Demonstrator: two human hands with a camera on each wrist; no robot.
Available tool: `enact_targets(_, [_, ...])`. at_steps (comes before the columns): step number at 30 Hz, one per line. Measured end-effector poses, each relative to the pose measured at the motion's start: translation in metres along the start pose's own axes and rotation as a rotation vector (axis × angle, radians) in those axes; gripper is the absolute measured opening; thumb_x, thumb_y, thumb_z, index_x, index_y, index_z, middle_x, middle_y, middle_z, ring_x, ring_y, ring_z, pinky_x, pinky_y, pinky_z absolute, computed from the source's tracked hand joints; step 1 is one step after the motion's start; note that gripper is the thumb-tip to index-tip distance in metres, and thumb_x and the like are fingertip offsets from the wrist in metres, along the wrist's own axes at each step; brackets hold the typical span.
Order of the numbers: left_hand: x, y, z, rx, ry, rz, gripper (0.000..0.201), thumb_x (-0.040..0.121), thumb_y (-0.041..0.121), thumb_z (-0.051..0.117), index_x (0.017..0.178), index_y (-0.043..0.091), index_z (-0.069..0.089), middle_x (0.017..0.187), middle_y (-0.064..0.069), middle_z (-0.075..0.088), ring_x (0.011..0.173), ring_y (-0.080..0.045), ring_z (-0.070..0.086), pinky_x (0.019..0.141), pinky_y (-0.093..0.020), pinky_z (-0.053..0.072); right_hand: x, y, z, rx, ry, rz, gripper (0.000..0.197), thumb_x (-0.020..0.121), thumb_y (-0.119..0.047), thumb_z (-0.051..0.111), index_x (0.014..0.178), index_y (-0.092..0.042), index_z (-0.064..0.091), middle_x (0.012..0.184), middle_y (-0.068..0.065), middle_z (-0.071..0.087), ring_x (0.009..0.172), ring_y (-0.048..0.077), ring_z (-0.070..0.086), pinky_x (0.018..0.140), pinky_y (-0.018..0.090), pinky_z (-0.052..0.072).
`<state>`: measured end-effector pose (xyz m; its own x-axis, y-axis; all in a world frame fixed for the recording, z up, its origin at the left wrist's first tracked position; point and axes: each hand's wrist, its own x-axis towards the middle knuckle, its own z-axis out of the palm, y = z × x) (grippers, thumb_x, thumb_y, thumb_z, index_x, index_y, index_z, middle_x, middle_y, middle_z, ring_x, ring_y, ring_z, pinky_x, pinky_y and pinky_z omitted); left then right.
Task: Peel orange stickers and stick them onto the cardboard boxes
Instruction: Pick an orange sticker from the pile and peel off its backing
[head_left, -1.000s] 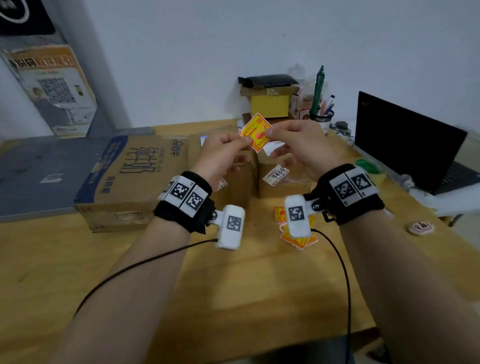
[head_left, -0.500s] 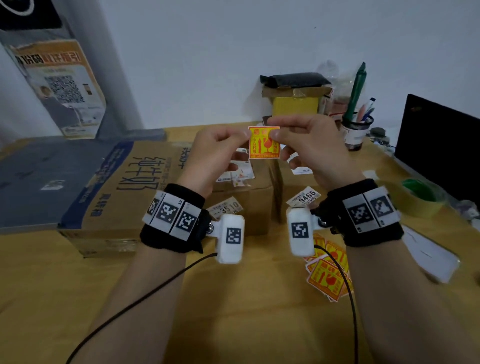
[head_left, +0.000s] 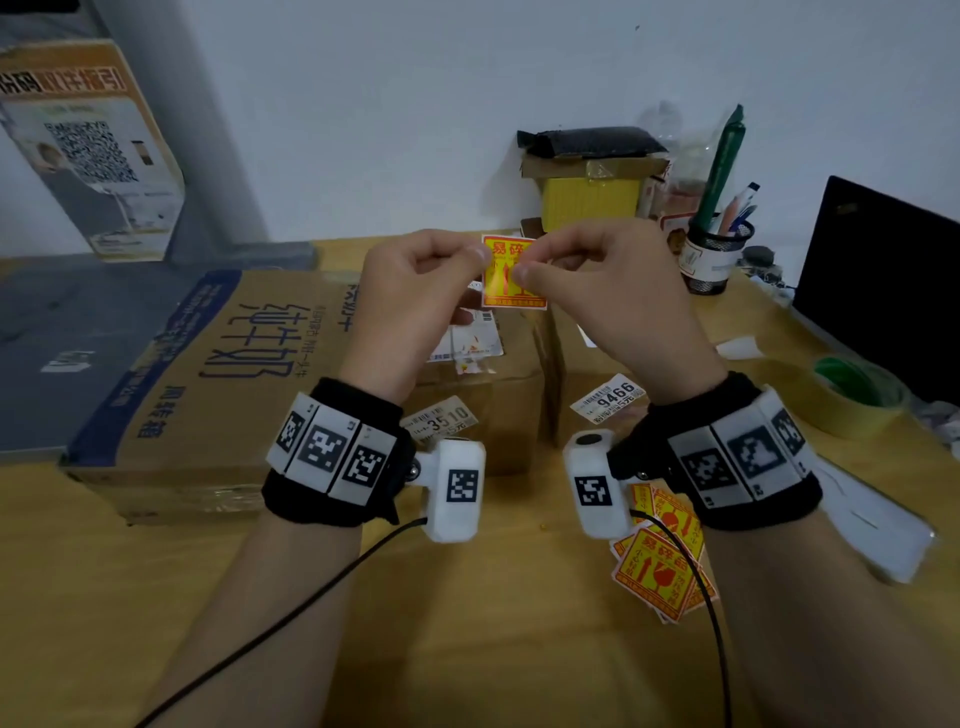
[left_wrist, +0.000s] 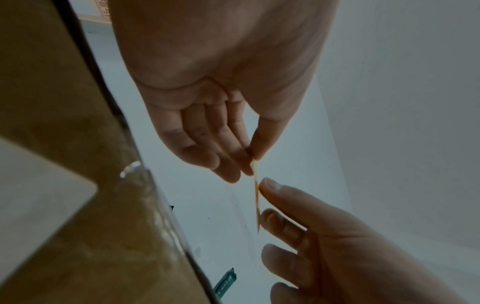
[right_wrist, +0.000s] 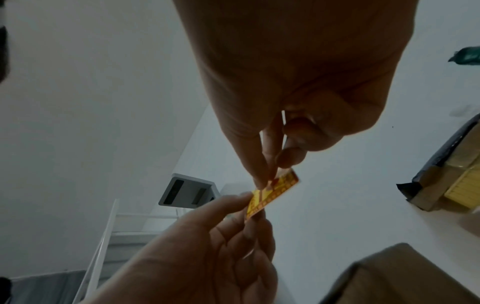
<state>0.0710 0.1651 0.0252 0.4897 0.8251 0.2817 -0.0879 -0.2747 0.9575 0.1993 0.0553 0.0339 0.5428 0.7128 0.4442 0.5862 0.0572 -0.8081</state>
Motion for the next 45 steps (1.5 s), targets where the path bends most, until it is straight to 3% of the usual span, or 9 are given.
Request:
enact_targets(7, [-0.0025,0.0008,0.003,-0.081,-0.127,-0.061,0.011,0.094,0.008,0.064,0.089,0.013,0.072,0.078,-0.002,0.075,0.07,-0.018,0.074,0.063,-0.029,0.056,-0.0009,-0.0018,0.0038,0.017,-0.013,0.033,0.011,0.088,-0.024,0.079,0.096,-0.017,0.079,0.086,0.008,0.074,0.049,0.003,0.056,0.04,0.012,0.039])
enact_targets(11, [-0.0029,0.002,0.0025,-0.131,-0.15,-0.102,0.014,0.097,0.016,0.062,0.096,0.012,0.074,0.084,-0.004,0.077,0.08,-0.024,0.077,0.066,-0.03,0.056,-0.0018,-0.0002,0.0034,0.019,-0.003,0.011,0.008,0.088,-0.021,0.08,0.095,-0.019,0.08,0.083,0.001,0.074,0.051,0.004,0.06,0.042,0.014,0.043])
enact_targets(16, [-0.0042,0.0031,0.003,-0.145,-0.155,-0.117,0.019,0.099,0.022,0.059,0.1,0.013,0.076,0.084,-0.002,0.077,0.076,-0.019,0.075,0.064,-0.03,0.054,-0.0002,0.0028,0.0023,0.006,-0.019,0.01,0.013,0.087,-0.023,0.08,0.099,-0.019,0.079,0.082,-0.003,0.074,0.054,0.013,0.064,0.046,0.021,0.049])
enact_targets(26, [-0.0046,0.0018,0.0051,-0.154,-0.155,-0.111,0.021,0.1,0.021,0.058,0.105,0.009,0.075,0.087,0.0,0.078,0.078,-0.014,0.074,0.062,-0.025,0.054,0.0011,0.0024,-0.0007,0.027,-0.017,0.001,0.01,0.087,-0.021,0.081,0.096,-0.018,0.079,0.076,-0.005,0.071,0.051,0.012,0.062,0.045,0.019,0.046])
enact_targets(30, [-0.006,0.0039,0.0075,-0.172,-0.152,-0.111,0.02,0.101,0.019,0.057,0.099,0.01,0.074,0.086,-0.001,0.078,0.081,-0.016,0.075,0.063,-0.025,0.054,0.0003,0.0009,-0.0008,0.036,-0.022,-0.021,0.01,0.088,-0.019,0.08,0.097,-0.018,0.079,0.071,-0.006,0.072,0.051,0.009,0.06,0.045,0.016,0.044])
enact_targets(35, [-0.0061,0.0046,0.0091,-0.191,-0.149,-0.114,0.02,0.101,0.018,0.056,0.094,0.013,0.073,0.084,0.0,0.078,0.081,-0.016,0.075,0.063,-0.028,0.054,-0.0006,-0.0014,-0.0012,0.047,-0.02,-0.055,0.01,0.088,-0.015,0.079,0.097,-0.016,0.079,0.076,0.0,0.073,0.051,0.007,0.061,0.044,0.015,0.044])
enact_targets(45, [-0.005,0.0037,0.0089,-0.229,-0.163,-0.088,0.026,0.1,0.027,0.059,0.101,0.008,0.076,0.091,-0.007,0.078,0.086,-0.02,0.075,0.061,-0.027,0.053,0.0006,0.0004,-0.0014,0.038,0.004,-0.064,0.008,0.087,-0.015,0.078,0.095,-0.017,0.078,0.079,0.003,0.074,0.051,0.011,0.061,0.043,0.016,0.044])
